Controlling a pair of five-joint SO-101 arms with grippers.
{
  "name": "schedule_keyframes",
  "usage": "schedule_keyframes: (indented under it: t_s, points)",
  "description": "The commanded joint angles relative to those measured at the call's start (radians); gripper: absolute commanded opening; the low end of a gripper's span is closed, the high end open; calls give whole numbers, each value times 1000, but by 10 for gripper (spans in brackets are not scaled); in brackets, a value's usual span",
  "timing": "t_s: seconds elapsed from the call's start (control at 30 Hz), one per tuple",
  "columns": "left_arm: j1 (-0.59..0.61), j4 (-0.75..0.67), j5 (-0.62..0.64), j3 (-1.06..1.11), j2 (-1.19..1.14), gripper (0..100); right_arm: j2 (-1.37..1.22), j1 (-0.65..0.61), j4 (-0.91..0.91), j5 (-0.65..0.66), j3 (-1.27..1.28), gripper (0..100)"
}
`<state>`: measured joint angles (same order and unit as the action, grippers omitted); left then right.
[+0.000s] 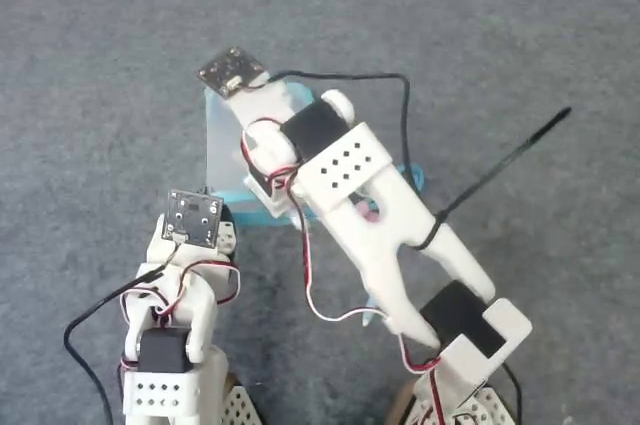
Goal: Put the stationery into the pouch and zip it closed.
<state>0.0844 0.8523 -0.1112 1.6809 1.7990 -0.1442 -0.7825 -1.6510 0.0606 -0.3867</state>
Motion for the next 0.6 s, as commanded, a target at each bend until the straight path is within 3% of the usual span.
schedule_keyframes:
  t_s: [0.0,0.13,0.3,0.4,0.57]
  points:
    - [-8,-26,-5,-12,18,12,62,15,4,43,-80,166]
    - [-8,-26,-5,-12,18,12,154,39,-33,48,-80,166]
    - [8,-28,-5,-15,18,12,285,193,-119,94,-25,166]
    - [28,-28,-5,-16,18,12,352,291,-101,126,158,166]
    - [28,-28,-5,-16,18,12,463,415,114,255,598,166]
